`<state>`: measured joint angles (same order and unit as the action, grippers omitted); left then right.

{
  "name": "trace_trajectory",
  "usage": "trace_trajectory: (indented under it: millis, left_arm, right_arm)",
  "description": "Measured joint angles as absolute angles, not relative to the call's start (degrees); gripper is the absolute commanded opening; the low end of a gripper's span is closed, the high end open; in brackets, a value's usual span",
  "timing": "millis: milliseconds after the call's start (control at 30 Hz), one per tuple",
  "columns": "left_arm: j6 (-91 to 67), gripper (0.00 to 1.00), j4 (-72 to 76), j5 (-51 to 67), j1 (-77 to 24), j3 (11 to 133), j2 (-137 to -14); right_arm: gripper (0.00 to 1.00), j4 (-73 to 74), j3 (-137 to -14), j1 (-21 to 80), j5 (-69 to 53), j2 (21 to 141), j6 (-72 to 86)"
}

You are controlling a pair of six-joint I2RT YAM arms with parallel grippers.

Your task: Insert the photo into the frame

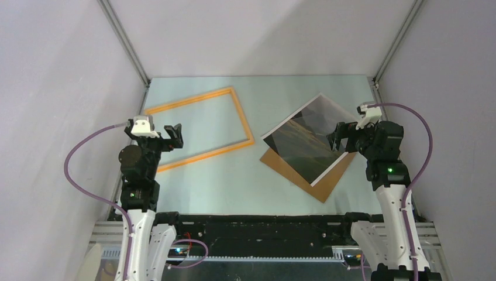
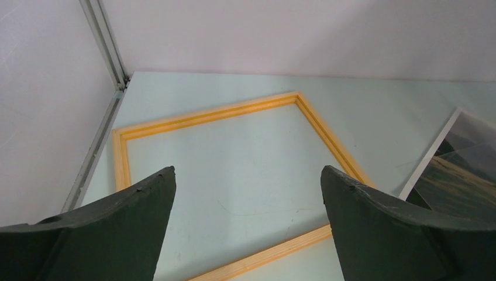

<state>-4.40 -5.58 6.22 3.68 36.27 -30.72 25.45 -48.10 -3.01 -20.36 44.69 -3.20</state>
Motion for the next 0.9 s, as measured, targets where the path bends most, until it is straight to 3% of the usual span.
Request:
trace_trajectory:
  millis: [700, 900]
  left_arm:
    - [-2.35, 0.98, -7.11, 6.55, 3.68, 36.34, -29.85]
    - [-0.34, 0.98, -7.75, 9.32, 3.68, 36.82, -31.53]
  right_arm:
    - [1.00, 25.47, -46.94, -6.07, -20.23, 42.02, -1.83]
    - [1.00, 25.41, -46.94, -7.55, -14.72, 45.01, 2.87]
